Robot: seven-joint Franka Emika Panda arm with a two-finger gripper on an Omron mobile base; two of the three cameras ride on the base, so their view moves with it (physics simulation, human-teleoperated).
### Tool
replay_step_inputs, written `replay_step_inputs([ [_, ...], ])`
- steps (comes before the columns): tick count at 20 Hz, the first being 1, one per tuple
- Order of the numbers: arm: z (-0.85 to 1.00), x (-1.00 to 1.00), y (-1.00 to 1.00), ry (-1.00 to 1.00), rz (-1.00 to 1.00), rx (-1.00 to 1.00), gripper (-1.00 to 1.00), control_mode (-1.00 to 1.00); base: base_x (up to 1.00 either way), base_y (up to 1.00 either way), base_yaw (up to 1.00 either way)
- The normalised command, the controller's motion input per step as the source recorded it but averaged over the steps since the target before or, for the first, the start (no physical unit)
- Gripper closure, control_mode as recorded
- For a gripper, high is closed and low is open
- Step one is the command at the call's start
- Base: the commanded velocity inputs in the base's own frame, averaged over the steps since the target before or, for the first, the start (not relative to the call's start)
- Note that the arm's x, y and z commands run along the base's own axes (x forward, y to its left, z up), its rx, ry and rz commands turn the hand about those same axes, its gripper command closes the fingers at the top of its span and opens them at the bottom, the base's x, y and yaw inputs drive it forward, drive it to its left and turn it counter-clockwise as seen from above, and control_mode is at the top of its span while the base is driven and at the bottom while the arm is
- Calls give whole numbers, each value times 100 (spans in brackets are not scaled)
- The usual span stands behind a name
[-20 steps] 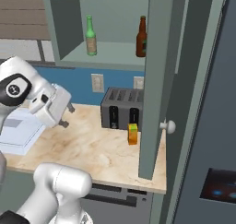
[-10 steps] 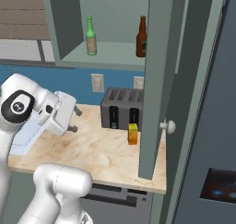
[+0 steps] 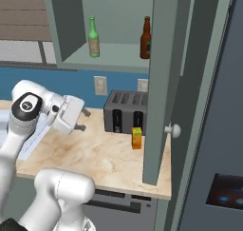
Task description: Sort all alcoholic drinks to one cabinet, and non-alcoholic drinks to the other.
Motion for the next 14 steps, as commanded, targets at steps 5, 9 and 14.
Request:
replay_step_inputs([
  [5,-9,57,0,21,-8,-11,-100,-100,0,0,0],
  [9,-17,55,-7,22,-7,-8,-100,-100,0,0,0],
  [14,-31,30,-28,11,-2,-3,-100,-100,0,0,0],
])
